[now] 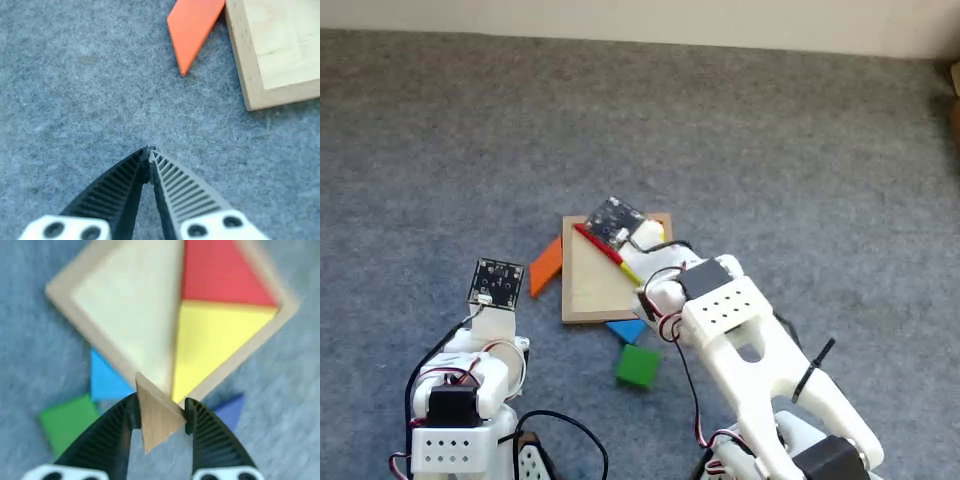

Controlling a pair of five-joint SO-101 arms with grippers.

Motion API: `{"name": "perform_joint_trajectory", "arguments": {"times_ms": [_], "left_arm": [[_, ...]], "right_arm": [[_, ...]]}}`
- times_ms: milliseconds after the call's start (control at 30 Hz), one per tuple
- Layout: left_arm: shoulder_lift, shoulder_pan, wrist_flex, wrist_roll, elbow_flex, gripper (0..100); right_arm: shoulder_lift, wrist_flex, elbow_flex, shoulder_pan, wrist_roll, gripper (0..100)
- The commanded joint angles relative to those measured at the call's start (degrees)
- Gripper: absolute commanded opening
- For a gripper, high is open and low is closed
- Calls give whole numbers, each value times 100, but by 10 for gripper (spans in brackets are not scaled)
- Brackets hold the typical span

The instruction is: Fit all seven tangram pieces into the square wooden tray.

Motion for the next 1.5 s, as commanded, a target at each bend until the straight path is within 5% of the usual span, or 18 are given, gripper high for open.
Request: {"name": "perform_joint_trajectory", "arguments": {"times_ms": [0,700,933,1467], "left_arm": [[-154,-66,35,18,119,7],[-154,-66,35,18,119,7],[-154,-66,35,18,119,7],[-154,-66,35,18,119,7]], "right_arm": [[-242,-593,-347,-277,185,56],[1358,-1112,-681,-567,607,63],[1596,-1103,-681,-435,598,216],[840,-576,-673,-365,193,88]]}}
